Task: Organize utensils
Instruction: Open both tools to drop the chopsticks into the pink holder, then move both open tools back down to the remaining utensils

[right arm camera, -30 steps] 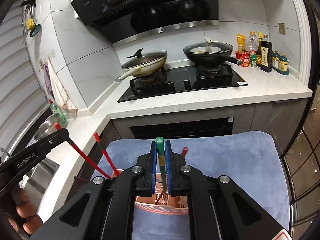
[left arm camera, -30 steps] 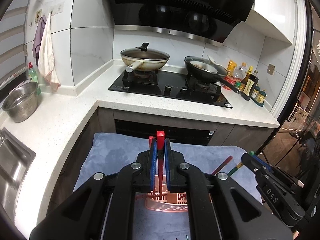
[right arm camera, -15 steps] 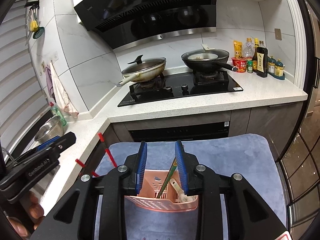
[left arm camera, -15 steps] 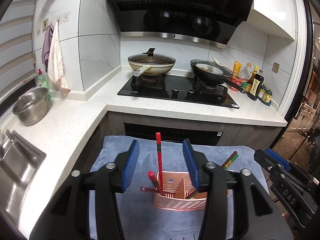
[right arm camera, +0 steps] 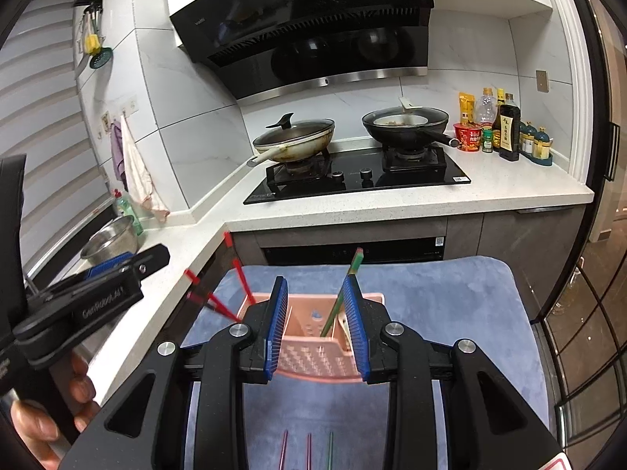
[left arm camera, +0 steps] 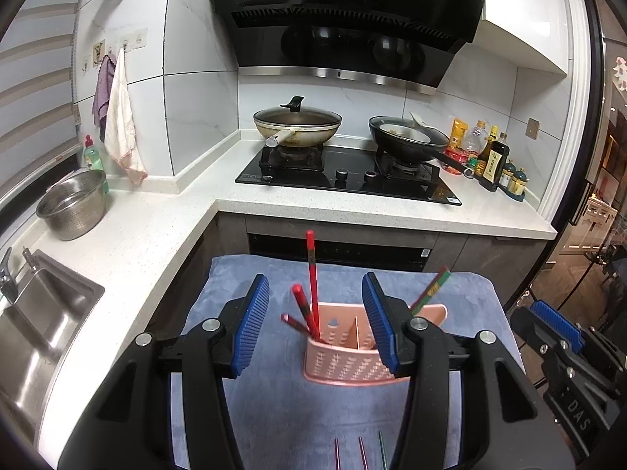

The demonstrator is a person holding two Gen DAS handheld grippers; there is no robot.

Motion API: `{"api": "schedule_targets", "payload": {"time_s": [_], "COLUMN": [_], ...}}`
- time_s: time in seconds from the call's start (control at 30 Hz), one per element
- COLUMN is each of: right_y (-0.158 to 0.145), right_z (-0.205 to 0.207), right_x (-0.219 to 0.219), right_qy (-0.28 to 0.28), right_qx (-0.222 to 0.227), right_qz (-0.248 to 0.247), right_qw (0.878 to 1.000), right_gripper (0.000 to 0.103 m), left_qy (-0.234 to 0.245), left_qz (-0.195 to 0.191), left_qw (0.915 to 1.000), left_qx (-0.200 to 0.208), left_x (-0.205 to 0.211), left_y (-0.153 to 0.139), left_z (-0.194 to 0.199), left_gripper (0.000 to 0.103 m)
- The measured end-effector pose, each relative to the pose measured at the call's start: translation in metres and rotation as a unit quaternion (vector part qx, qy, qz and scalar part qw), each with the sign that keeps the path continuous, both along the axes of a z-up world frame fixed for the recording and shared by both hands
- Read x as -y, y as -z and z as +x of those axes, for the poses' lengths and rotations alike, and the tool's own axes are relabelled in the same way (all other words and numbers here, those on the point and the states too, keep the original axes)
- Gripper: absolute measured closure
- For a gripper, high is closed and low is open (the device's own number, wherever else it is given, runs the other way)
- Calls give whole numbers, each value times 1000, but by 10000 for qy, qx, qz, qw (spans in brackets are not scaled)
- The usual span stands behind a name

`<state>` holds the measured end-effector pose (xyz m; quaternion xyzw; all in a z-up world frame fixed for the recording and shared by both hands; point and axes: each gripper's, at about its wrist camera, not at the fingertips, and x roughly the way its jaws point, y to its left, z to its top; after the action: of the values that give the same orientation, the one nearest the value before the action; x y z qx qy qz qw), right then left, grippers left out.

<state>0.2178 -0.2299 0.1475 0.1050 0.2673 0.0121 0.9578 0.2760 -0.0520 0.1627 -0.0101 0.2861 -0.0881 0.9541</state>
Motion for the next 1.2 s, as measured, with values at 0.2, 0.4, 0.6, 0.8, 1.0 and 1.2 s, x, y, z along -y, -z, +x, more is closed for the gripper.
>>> {"api": "schedule_targets", "payload": {"time_s": [0.2,0.4,0.6,0.8,1.0,1.2], "right_y": [11,33,58,91,128,176], "right_z": [-35,-70,-103,-135,-157,-177], "right_x": [-4,-9,-14,-15,-18,-25], "right_qy": [-33,-62,-120,-121,-70,-71], "right_qx": [-37,-202,-416,-719,-1057,-1513], "right_qz": [-55,-116,-205,-161,-164,-86], "right_qw": [10000,9997,9989,9972,9942,9884], "right_gripper": [73,73,73,73,73,73], "left_qy": [14,41,60,77,67,51], "left_qz": [43,63,78,68,135,283], "left_qw": [10000,9999,9996,9988,9975,9953], "left_qx": [-13,-120,-278,-487,-695,-926], "left_x": [-4,-8,-12,-20,-25,-30], "left_y": [7,23,44,70,98,131], "left_z": [-28,-54,-82,-110,-132,-152], "left_gripper": [56,56,56,56,56,56]}}
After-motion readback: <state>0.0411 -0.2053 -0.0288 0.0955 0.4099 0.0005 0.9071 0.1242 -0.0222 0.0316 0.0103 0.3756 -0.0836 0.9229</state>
